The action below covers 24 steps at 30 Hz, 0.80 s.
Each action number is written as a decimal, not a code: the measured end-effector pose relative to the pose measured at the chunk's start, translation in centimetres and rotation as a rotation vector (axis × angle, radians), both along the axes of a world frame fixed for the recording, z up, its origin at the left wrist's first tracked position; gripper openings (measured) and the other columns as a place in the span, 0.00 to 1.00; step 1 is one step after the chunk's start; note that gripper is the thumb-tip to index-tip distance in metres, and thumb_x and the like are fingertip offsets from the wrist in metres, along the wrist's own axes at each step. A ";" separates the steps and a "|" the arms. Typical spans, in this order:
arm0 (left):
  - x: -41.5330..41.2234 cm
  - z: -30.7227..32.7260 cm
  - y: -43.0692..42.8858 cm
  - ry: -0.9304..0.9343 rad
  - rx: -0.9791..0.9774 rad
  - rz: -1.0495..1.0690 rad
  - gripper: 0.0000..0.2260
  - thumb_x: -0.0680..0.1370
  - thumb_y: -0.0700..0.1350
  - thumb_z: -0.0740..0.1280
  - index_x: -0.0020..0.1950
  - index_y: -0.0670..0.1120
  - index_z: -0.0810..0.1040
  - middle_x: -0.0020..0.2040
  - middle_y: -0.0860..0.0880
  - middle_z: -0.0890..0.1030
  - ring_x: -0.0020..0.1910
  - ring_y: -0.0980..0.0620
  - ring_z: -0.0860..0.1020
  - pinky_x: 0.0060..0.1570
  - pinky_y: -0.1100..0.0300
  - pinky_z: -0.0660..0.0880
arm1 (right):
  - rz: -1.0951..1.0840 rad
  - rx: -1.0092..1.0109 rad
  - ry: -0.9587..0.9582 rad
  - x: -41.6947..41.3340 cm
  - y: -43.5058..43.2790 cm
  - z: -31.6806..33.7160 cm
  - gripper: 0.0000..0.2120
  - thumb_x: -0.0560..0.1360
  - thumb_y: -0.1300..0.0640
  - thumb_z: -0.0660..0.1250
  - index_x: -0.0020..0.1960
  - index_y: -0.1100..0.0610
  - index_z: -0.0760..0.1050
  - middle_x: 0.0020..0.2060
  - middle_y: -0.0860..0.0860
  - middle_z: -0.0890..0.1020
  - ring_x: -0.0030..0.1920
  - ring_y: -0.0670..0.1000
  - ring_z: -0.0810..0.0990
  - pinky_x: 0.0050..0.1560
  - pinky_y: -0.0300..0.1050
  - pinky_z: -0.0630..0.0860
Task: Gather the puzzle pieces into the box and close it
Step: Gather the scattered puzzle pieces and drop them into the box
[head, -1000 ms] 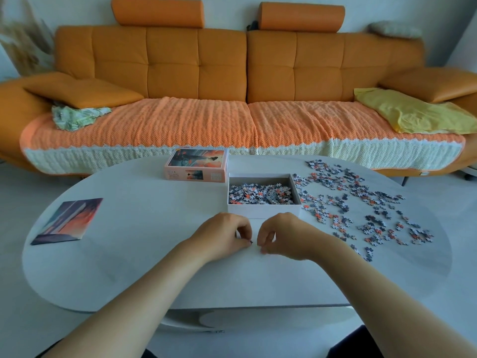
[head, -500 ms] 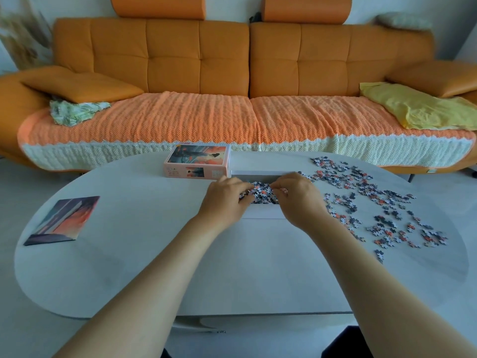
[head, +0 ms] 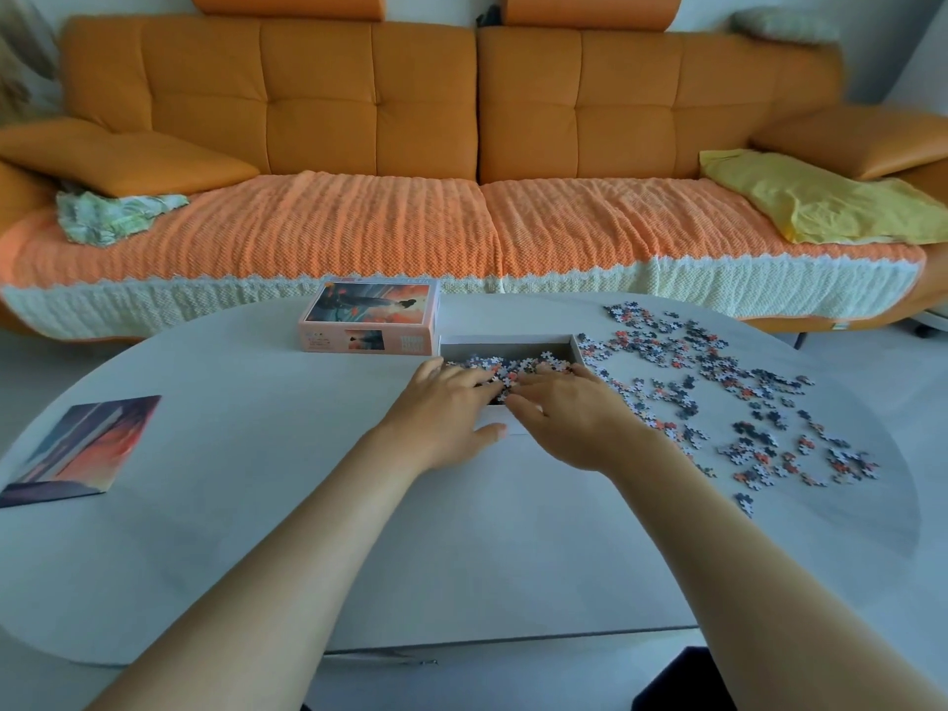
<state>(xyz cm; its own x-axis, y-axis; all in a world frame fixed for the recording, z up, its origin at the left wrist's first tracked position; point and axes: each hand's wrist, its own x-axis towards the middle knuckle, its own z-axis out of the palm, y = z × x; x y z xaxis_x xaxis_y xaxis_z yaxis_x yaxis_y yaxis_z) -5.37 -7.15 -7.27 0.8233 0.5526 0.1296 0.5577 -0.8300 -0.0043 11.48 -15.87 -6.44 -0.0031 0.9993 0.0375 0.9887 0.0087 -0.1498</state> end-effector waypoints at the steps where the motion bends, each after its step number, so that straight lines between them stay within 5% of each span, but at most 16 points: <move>1: 0.1 0.1 0.0 0.018 -0.017 0.021 0.25 0.81 0.61 0.54 0.75 0.53 0.65 0.76 0.53 0.63 0.73 0.50 0.63 0.74 0.49 0.50 | -0.014 -0.012 -0.017 0.1 -0.1 -0.1 0.22 0.81 0.45 0.45 0.59 0.49 0.76 0.60 0.45 0.77 0.68 0.49 0.69 0.72 0.54 0.58; 5: 0.6 0.6 -0.3 0.046 -0.063 0.070 0.28 0.82 0.60 0.52 0.79 0.50 0.55 0.79 0.50 0.56 0.77 0.49 0.54 0.75 0.50 0.47 | -0.036 0.085 0.098 0.8 -1.0 0.1 0.22 0.82 0.45 0.49 0.71 0.50 0.69 0.74 0.48 0.65 0.77 0.50 0.57 0.76 0.54 0.53; 7: 0.8 0.9 -0.7 0.009 -0.061 0.082 0.30 0.81 0.62 0.54 0.80 0.50 0.53 0.79 0.50 0.55 0.77 0.49 0.53 0.75 0.50 0.49 | -0.044 0.180 0.160 1.5 -2.0 0.8 0.19 0.82 0.48 0.52 0.68 0.50 0.72 0.75 0.51 0.65 0.77 0.50 0.56 0.76 0.52 0.54; 16: 5.9 0.9 -8.1 -0.451 -0.125 -0.215 0.23 0.78 0.53 0.63 0.71 0.47 0.71 0.66 0.50 0.73 0.66 0.50 0.69 0.66 0.56 0.65 | -0.270 0.133 0.102 8.4 -9.1 -0.3 0.22 0.81 0.44 0.55 0.74 0.49 0.65 0.76 0.50 0.61 0.77 0.51 0.56 0.76 0.50 0.54; 20: 10.4 -0.1 -12.2 -0.196 -0.302 -0.229 0.38 0.76 0.66 0.62 0.79 0.49 0.55 0.78 0.51 0.58 0.76 0.52 0.54 0.76 0.52 0.53 | -0.410 -0.039 0.085 11.4 -11.7 -1.5 0.28 0.81 0.39 0.49 0.78 0.48 0.55 0.79 0.51 0.49 0.78 0.53 0.45 0.77 0.56 0.46; 24: 14.6 -2.1 -13.6 0.082 -0.296 -0.170 0.55 0.64 0.80 0.50 0.80 0.47 0.40 0.80 0.49 0.38 0.78 0.50 0.36 0.75 0.52 0.36 | -0.463 -0.135 0.115 12.7 -12.8 -2.8 0.28 0.82 0.42 0.45 0.79 0.49 0.47 0.79 0.54 0.45 0.78 0.55 0.41 0.77 0.56 0.42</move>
<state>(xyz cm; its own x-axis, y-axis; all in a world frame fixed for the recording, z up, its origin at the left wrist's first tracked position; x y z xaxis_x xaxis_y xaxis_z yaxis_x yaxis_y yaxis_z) 9.23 -20.76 -9.34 0.9080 0.4101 -0.0857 0.4188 -0.8831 0.2113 24.14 -28.68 -9.20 0.4385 0.8909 -0.1184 0.8614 -0.4542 -0.2275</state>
